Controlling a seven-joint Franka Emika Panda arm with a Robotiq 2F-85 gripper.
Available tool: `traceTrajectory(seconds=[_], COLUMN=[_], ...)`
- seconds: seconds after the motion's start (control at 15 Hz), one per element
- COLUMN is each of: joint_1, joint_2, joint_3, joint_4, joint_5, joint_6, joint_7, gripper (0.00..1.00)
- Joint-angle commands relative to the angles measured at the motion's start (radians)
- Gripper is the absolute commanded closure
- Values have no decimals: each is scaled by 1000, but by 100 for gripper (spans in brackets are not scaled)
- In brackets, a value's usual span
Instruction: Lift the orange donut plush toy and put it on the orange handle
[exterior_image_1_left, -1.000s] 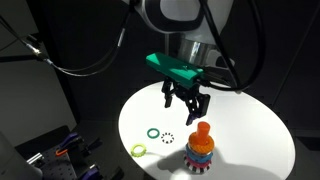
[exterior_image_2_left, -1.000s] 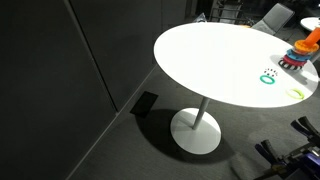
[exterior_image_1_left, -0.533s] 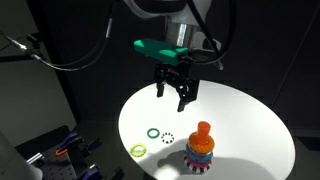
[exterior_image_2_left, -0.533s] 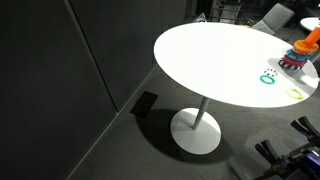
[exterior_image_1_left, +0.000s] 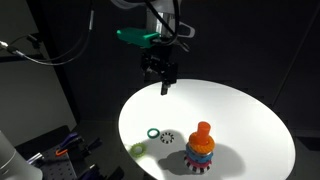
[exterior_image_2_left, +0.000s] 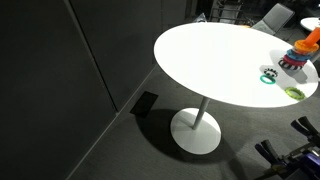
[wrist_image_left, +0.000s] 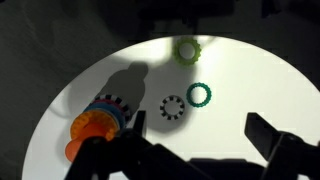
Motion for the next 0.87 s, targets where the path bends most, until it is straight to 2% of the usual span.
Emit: traceTrajectory(seconds=[0.0, 0.4, 0.47, 0.8], joint_1=[28, 51, 51, 51], joint_2=[-65, -100, -65, -61], joint_3=[17, 38, 31, 31], joint_4=[-48, -73, -44, -45], joint_5=[-2, -11, -1, -1], joint_6=[7, 20, 1, 1], joint_7=[69, 133, 100, 101], gripper=[0, 0, 0, 0])
